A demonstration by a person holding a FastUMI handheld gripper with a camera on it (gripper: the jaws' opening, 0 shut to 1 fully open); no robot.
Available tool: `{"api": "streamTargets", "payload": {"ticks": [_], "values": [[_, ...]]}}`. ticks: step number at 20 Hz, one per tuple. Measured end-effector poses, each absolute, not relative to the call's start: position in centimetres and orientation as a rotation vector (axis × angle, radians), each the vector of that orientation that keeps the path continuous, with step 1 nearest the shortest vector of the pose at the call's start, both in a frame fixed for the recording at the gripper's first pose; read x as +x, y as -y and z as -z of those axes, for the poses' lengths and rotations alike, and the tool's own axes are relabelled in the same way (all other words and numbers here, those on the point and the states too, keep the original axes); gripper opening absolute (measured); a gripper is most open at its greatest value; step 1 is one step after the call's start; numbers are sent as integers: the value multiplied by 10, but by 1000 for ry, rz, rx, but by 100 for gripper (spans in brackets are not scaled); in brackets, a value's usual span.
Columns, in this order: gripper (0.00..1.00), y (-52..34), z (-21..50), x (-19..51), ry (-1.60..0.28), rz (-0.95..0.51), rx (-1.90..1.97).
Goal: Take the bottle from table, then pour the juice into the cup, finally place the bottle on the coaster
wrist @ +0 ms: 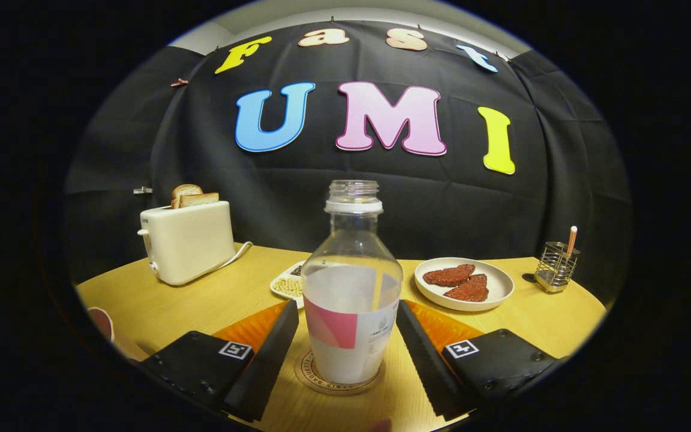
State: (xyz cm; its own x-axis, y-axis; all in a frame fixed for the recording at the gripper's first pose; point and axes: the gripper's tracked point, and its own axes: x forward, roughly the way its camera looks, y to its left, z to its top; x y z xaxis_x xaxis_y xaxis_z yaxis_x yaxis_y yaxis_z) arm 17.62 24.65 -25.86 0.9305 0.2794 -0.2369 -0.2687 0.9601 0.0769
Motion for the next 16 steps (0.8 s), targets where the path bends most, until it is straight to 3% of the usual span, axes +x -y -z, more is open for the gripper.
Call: {"api": "streamTargets", "payload": {"ticks": [16], "values": [[100, -160, 172, 88, -260, -198, 24]]}}
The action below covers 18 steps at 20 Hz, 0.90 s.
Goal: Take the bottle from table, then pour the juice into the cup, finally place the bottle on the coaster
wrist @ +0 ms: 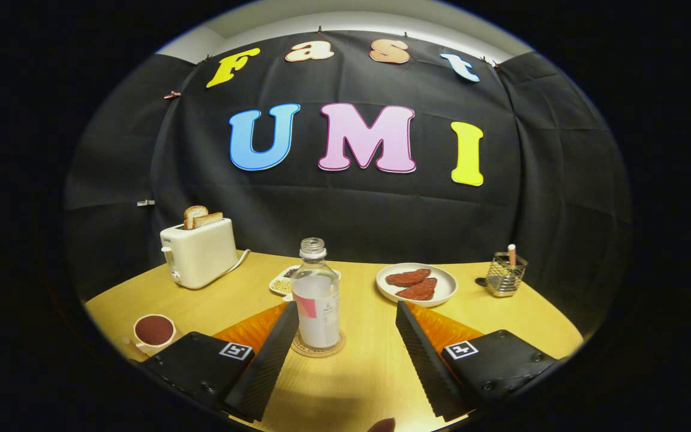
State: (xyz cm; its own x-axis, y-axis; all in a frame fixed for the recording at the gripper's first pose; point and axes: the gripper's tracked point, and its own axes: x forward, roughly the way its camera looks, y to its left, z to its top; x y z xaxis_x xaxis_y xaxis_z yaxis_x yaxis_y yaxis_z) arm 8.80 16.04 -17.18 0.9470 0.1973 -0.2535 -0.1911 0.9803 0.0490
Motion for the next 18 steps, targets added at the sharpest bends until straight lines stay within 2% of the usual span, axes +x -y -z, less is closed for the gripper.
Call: {"api": "streamTargets", "payload": {"ticks": [18], "values": [[98, -62, 52, 14, -135, -93, -58]]}}
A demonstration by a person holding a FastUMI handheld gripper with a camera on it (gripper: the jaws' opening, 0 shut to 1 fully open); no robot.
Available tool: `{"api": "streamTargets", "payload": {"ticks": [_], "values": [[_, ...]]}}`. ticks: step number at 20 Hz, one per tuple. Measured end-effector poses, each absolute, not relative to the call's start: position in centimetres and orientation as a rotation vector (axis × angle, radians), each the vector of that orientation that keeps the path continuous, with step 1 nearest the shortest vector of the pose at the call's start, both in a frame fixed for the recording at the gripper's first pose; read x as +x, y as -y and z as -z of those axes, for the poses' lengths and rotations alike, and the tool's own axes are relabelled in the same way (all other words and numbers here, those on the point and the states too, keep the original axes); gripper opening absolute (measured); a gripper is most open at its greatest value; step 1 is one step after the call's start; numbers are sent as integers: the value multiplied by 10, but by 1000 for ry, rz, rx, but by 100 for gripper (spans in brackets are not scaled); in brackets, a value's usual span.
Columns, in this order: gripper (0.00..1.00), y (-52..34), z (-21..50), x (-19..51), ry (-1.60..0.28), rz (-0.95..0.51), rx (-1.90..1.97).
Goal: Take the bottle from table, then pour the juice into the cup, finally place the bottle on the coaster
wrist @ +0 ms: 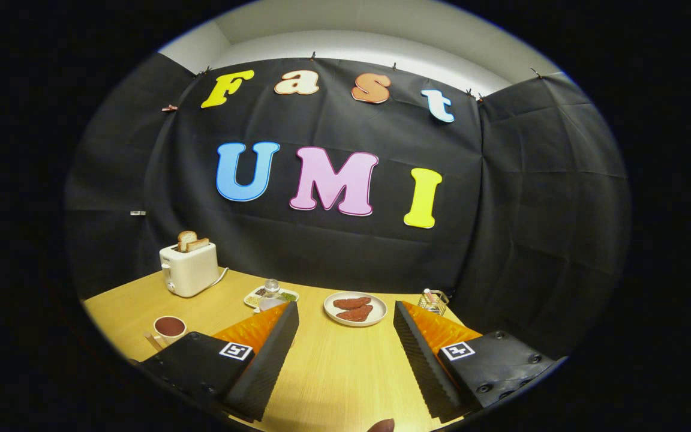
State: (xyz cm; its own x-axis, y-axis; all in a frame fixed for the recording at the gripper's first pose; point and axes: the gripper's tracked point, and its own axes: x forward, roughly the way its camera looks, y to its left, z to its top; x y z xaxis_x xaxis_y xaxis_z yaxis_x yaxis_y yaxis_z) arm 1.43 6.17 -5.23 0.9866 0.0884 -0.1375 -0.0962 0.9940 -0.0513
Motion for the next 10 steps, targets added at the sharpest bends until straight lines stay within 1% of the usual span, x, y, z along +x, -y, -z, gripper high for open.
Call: {"api": "streamTargets", "payload": {"ticks": [4, 10], "values": [[98, -54, 43, 2, -120, -73, -61], [98, -53, 48, -4, -121, -90, -85]]}}
